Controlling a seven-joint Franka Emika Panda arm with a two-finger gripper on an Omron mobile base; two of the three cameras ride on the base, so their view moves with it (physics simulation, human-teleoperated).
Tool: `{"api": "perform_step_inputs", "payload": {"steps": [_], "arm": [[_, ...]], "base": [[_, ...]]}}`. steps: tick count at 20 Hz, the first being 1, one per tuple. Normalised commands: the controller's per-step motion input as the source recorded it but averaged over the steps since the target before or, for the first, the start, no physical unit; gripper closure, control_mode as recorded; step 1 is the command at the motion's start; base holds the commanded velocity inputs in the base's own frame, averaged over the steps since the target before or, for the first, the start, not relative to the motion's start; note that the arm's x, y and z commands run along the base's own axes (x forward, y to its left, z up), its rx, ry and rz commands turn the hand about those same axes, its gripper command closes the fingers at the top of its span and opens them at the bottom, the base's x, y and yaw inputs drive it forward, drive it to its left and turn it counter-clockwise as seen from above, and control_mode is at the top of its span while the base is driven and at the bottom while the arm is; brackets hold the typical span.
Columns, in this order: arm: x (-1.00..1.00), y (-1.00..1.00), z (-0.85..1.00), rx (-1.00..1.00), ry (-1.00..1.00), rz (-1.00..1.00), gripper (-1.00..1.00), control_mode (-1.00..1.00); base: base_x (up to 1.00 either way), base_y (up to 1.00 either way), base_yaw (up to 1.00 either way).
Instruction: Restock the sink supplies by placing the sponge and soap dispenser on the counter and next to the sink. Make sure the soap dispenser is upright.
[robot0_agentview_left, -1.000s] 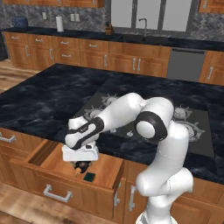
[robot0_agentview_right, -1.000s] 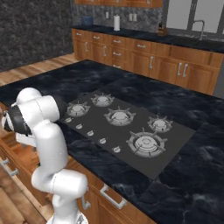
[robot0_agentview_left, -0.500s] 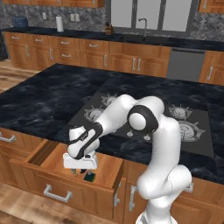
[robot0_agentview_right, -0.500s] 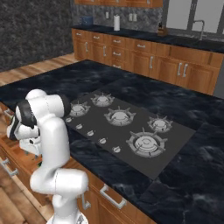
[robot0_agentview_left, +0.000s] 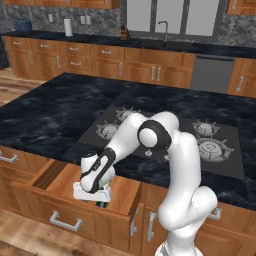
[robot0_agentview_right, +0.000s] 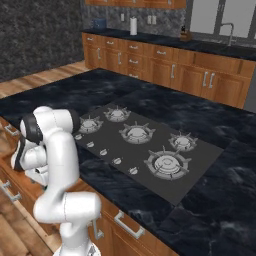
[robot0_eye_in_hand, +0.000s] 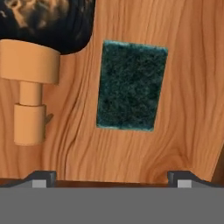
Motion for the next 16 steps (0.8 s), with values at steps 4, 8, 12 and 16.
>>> {"api": "perform_step_inputs", "payload": {"steps": [4, 8, 12, 16], "arm": [[-0.32, 0.09, -0.28, 0.07, -0.09, 0.00, -1.00, -1.00], [-0.60, 0.20, -0.16, 0.06, -0.09, 0.00, -1.00, -1.00], [-0.81, 0.22, 0.02, 0.06, -0.11, 0.00, -1.00, -1.00], [-0.79, 0.37, 0.13, 0.01, -0.06, 0.00, -1.00, -1.00]], "base": [[0.00, 0.00, 0.00], [0.00, 0.00, 0.00], [0.00, 0.00, 0.00], [0.00, 0.00, 0.00]]}}
